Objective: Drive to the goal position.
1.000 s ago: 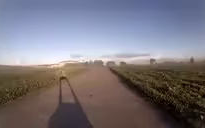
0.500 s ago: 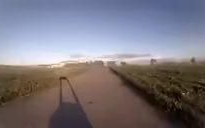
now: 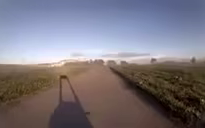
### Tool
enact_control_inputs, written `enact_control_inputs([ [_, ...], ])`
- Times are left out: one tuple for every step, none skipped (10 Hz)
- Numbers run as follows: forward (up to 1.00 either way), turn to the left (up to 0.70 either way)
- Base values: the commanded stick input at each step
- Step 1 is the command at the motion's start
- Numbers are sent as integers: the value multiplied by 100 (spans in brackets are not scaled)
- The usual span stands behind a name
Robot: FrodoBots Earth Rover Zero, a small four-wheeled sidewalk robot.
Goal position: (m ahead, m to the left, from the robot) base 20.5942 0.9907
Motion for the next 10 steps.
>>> enact_control_inputs([
  [70,0],
  [70,0],
  [70,0],
  [70,0],
  [70,0],
  [70,0],
  [70,0],
  [70,0],
  [70,0],
  [70,0],
])
